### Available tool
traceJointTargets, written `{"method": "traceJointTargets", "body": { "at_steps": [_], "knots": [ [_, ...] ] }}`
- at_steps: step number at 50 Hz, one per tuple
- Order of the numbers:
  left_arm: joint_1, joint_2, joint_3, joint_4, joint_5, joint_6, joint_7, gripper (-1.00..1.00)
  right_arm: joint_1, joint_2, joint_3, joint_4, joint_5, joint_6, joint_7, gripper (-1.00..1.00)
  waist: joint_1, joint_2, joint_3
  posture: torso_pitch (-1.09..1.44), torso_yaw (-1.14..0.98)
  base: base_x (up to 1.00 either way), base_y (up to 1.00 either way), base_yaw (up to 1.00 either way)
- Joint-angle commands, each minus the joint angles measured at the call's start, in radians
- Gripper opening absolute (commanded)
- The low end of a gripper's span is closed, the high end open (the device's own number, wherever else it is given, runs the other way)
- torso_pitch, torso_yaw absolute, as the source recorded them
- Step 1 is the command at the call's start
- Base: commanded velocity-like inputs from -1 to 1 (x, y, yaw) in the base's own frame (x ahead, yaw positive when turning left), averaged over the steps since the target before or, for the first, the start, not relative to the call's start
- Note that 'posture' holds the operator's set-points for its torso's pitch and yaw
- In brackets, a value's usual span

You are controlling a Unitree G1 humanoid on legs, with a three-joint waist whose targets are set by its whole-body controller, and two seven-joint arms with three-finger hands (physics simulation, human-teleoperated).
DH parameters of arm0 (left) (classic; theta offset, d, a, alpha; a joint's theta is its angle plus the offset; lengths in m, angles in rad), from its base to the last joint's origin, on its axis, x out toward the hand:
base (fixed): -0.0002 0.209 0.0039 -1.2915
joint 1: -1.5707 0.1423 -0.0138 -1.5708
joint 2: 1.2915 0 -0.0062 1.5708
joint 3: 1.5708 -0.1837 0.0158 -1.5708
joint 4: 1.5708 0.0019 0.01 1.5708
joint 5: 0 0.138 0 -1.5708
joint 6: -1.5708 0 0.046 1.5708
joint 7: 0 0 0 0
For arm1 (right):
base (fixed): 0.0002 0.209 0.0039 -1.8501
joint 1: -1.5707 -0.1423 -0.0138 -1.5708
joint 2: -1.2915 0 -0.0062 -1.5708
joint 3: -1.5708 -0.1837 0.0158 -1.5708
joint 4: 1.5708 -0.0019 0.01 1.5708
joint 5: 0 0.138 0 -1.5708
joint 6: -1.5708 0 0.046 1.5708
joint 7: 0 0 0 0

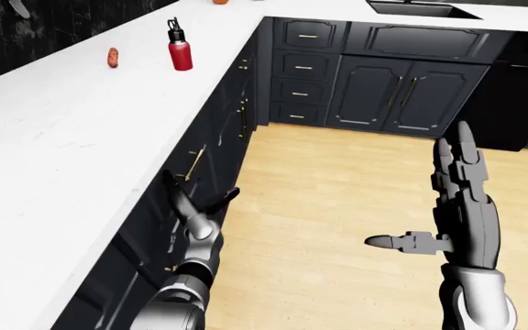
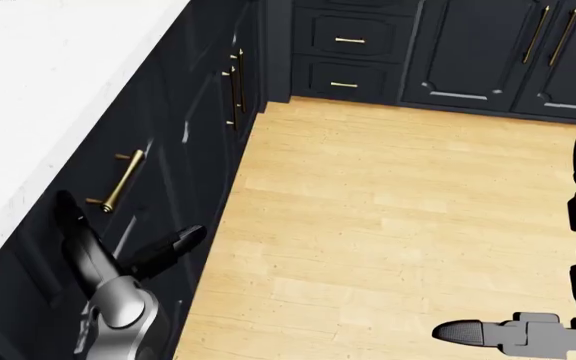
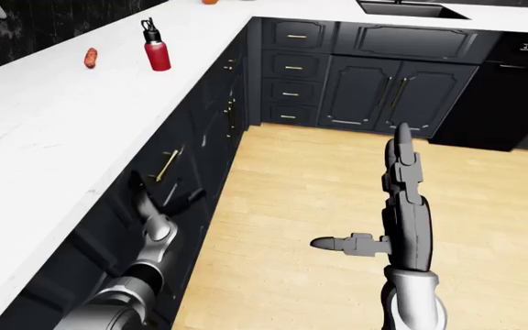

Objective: Close the right drawer.

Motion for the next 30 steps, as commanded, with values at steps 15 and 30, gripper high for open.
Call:
{"method": "traceJointTargets", "body": {
  "at_steps": [15, 30],
  "knots": [
    [-0.034, 0.053, 0.046, 0.019, -0.03, 0.117, 0.262, 1.0, -0.015, -0.008, -0.003, -0.04, 0.002, -0.024, -0.007, 1.0, 0.002, 0.001, -0.019, 0.0, 0.0, 0.0, 0.0, 0.0],
    [-0.034, 0.052, 0.047, 0.02, -0.027, 0.124, 0.262, 1.0, -0.016, -0.007, 0.001, -0.049, 0.001, -0.015, -0.006, 1.0, 0.004, 0.001, -0.018, 0.0, 0.0, 0.0, 0.0, 0.0]
  ]
}}
